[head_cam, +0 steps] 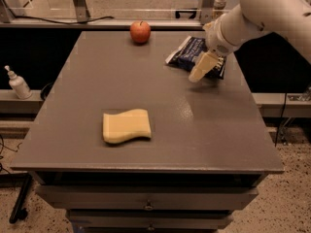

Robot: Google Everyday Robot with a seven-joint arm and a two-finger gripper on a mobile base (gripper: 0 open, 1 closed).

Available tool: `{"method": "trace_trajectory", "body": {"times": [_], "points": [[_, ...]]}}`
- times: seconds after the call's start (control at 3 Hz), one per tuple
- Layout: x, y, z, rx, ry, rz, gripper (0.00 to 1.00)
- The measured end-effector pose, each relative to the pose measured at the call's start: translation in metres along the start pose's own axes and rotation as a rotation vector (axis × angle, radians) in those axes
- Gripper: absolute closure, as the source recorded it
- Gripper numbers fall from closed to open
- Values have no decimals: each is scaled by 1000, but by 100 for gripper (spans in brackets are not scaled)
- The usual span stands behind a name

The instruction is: Pick blue chip bag

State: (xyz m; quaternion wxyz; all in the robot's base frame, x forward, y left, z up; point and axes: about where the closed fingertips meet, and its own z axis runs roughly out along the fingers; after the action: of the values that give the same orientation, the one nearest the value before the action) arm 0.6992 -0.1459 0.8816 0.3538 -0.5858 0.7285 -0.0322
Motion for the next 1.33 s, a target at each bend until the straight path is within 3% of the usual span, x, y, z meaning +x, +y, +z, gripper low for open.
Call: {"method": "trace_trajectory", "body": {"times": [0.33, 0.67, 1.33], "points": [[22, -14, 18, 8, 37, 16, 16], [24, -27, 12, 28, 40, 15, 39], [-18, -32, -21, 50, -9, -49, 87]]}}
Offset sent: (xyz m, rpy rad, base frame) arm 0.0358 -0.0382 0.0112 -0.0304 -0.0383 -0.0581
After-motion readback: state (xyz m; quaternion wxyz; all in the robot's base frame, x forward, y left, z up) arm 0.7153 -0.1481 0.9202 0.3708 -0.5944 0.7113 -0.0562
